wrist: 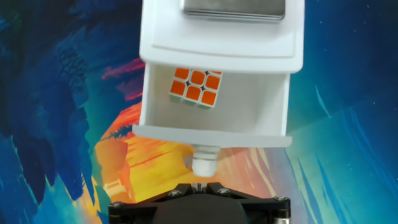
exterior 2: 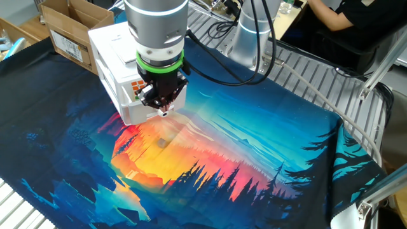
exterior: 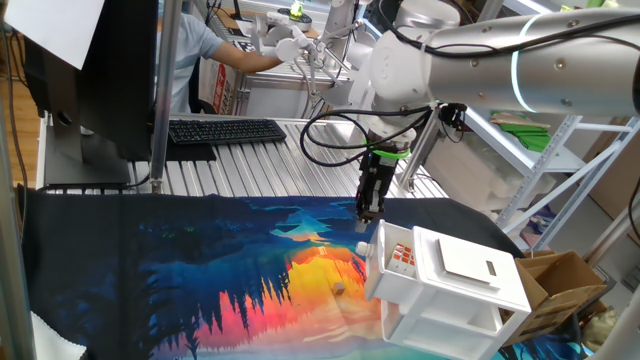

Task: Grasp the handle and close the drawer

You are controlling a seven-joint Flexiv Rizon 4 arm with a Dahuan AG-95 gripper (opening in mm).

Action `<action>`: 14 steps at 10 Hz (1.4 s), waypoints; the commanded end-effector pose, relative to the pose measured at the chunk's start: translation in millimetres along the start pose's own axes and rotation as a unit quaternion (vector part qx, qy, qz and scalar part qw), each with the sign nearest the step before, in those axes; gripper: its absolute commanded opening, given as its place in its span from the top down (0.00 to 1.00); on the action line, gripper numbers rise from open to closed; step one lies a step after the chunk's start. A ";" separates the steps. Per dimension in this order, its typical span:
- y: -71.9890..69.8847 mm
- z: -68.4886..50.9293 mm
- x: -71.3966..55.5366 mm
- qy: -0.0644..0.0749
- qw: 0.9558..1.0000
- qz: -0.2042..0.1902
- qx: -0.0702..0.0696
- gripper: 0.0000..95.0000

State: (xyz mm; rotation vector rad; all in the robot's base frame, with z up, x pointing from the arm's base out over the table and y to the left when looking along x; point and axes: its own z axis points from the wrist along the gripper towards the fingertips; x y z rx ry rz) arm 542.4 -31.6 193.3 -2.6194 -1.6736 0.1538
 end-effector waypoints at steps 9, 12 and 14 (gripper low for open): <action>0.3 -0.2 0.4 0.016 1.000 -0.018 0.004 1.00; 0.3 -0.2 0.4 0.043 0.999 -0.023 0.016 1.00; 0.3 -0.2 0.4 0.041 0.999 -0.025 0.018 1.00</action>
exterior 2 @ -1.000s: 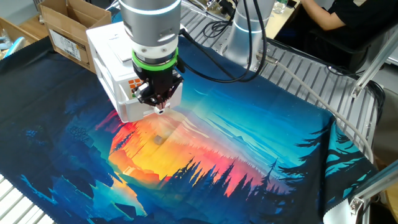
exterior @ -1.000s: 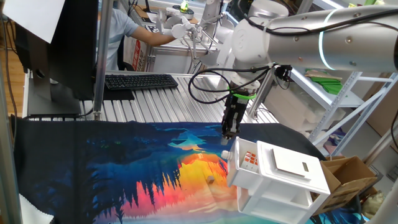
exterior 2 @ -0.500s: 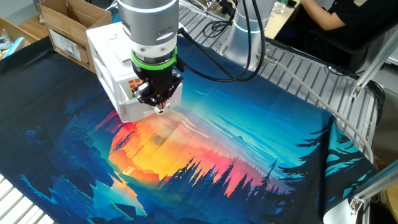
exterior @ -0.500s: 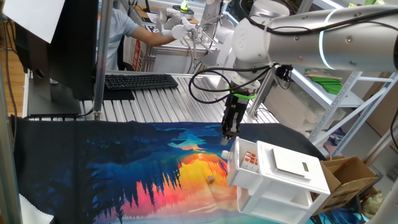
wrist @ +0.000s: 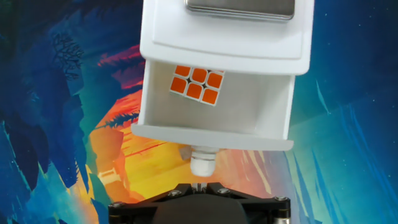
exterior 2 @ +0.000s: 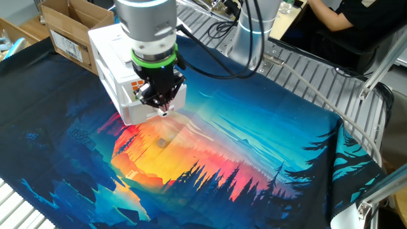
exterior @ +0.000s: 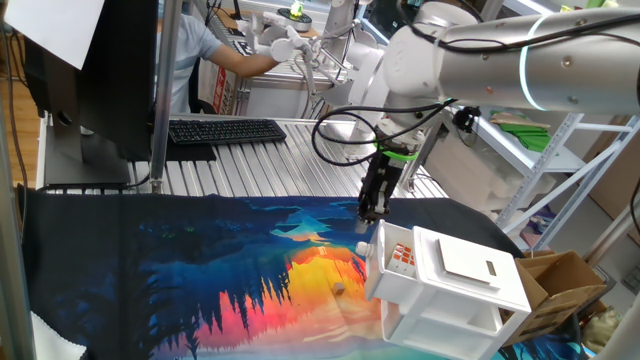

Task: Grasp the handle and close the drawer

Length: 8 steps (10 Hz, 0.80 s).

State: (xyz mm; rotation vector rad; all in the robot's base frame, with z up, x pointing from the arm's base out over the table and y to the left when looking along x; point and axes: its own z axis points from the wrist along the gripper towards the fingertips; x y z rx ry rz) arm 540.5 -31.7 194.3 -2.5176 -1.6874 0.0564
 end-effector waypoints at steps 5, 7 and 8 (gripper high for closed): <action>2.2 0.6 1.3 -0.014 1.000 0.026 0.005 1.00; 2.2 0.6 1.3 -0.017 0.999 0.039 0.007 1.00; 2.2 0.6 1.3 -0.019 0.999 0.043 0.007 1.00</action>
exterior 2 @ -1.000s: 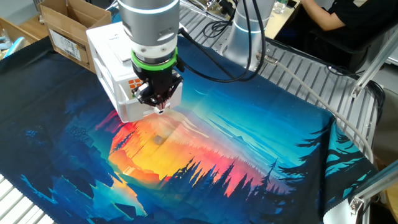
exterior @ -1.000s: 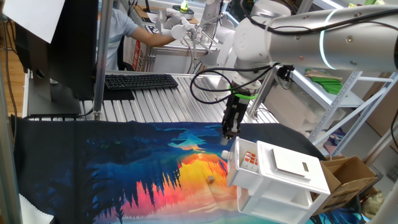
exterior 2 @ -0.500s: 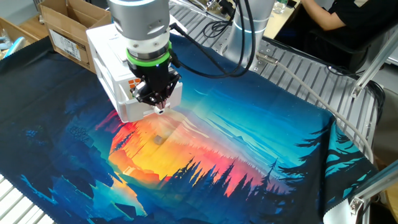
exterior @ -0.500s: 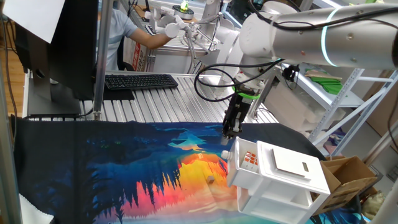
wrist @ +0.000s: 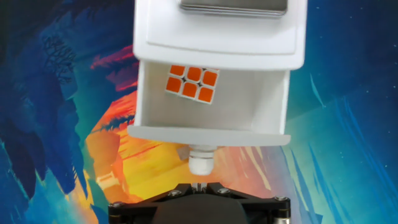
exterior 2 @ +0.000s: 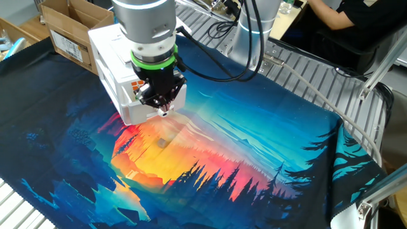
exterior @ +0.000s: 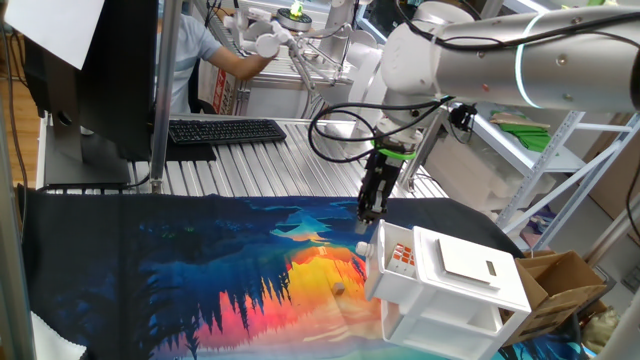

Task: Grasp the handle and close the drawer

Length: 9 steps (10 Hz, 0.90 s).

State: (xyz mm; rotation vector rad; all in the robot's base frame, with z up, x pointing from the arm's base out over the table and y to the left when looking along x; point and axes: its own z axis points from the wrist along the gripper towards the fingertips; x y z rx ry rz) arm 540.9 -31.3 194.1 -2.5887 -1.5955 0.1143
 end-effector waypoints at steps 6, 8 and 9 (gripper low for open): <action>1.9 0.4 1.0 -0.020 1.000 0.000 0.007 1.00; 1.9 0.4 1.0 -0.024 1.000 0.000 0.016 1.00; 1.9 0.4 1.0 -0.021 1.000 -0.005 0.016 1.00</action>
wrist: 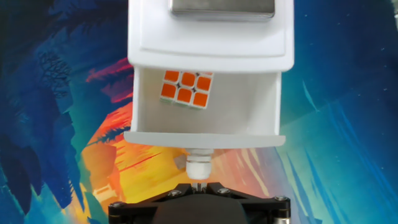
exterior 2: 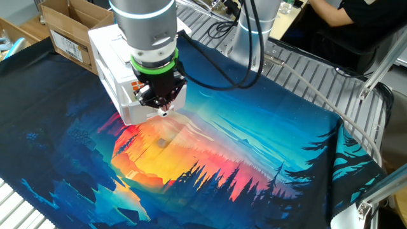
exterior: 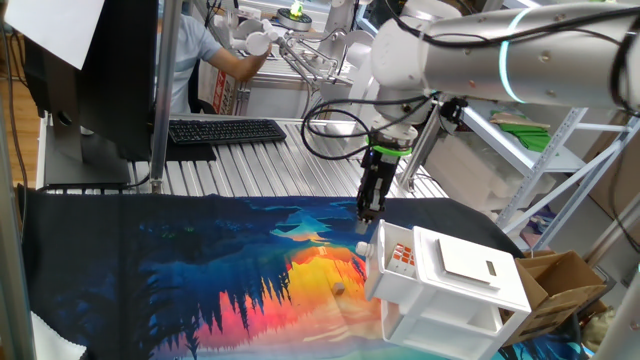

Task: Grasp the handle and close the drawer

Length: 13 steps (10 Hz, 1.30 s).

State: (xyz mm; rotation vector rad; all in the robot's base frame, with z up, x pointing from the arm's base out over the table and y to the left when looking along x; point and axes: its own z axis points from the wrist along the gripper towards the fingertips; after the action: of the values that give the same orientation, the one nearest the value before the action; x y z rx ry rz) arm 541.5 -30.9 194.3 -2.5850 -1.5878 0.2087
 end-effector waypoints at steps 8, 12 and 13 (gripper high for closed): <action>1.5 0.5 0.4 0.009 1.000 0.028 0.000 1.00; 1.5 0.5 0.4 -0.002 0.998 0.068 -0.011 1.00; 1.5 0.5 0.4 -0.008 0.997 0.075 -0.014 1.00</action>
State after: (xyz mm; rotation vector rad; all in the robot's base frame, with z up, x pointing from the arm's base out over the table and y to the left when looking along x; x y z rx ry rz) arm 538.3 -31.4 194.2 -2.7368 -1.4199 0.2101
